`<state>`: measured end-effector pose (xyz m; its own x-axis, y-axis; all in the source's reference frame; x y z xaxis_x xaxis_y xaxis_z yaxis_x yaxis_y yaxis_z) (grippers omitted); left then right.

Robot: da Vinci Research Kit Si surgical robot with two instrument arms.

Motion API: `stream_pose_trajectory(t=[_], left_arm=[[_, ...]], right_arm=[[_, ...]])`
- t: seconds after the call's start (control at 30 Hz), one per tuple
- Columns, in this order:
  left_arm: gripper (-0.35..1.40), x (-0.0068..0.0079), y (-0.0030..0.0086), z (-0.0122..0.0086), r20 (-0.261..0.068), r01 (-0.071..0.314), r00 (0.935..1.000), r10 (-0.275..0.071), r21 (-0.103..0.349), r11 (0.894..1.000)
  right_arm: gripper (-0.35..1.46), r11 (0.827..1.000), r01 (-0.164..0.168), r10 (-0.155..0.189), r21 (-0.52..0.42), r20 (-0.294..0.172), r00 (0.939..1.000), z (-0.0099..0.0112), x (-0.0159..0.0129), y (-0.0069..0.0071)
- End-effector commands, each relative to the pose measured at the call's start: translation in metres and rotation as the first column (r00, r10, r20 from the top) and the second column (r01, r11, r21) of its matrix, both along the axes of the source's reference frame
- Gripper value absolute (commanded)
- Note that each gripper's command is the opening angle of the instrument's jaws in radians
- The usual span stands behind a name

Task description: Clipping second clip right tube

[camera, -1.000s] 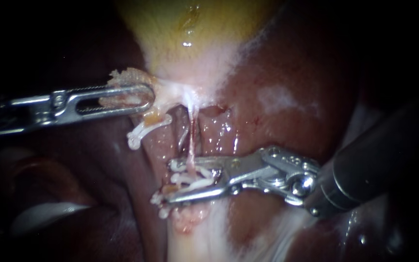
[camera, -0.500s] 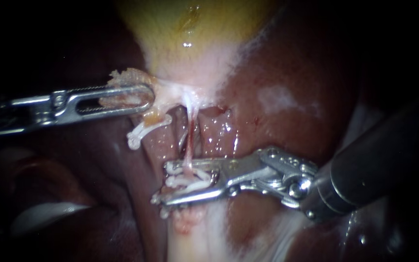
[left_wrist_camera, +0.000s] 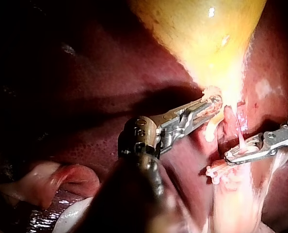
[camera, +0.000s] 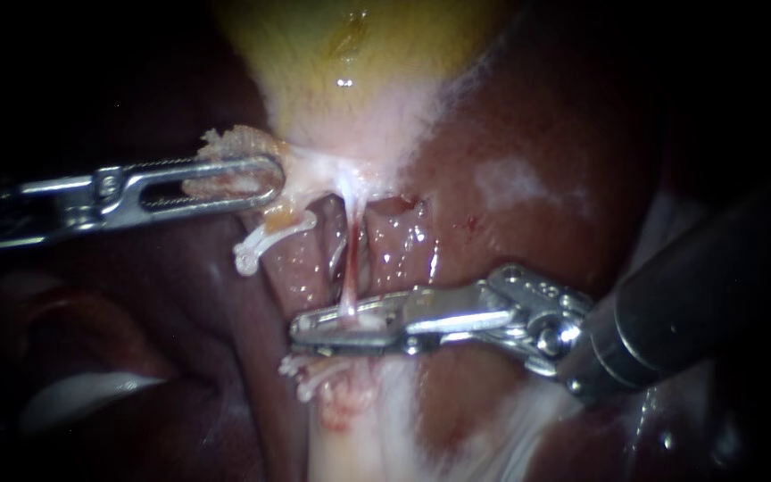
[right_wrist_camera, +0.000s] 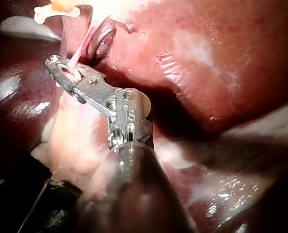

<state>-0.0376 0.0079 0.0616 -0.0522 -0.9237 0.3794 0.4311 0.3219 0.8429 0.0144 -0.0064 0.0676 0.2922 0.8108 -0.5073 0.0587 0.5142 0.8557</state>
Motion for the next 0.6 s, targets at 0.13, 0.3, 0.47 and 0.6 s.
stream_pose_trajectory(t=[0.13, 0.3, 0.47, 0.6], left_arm=[[-0.01, 0.0001, 0.0001, 0.0000, 0.001, -0.001, 1.0000, 0.001, 0.000, 1.000], [-0.03, 0.0001, 0.0000, 0.0000, 0.001, -0.001, 1.0000, 0.001, 0.000, 1.000], [-0.03, 0.0001, 0.0000, 0.0000, 0.001, 0.000, 1.0000, 0.000, 0.000, 1.000], [-0.03, 0.0001, 0.0000, 0.0001, 0.001, 0.000, 1.0000, 0.000, 0.000, 1.000]], right_arm=[[-0.35, 1.000, 0.002, -0.002, -0.003, 0.002, 1.0000, 0.0001, 0.0000, -0.0001], [-0.35, 1.000, 0.001, -0.001, 0.002, 0.004, 1.0000, 0.0001, 0.0000, -0.0001], [-0.35, 1.000, 0.001, -0.001, 0.002, 0.004, 1.0000, 0.0001, 0.0000, 0.0000], [-0.35, 1.000, 0.001, -0.001, 0.002, 0.004, 1.0000, 0.0002, 0.0000, 0.0000]])
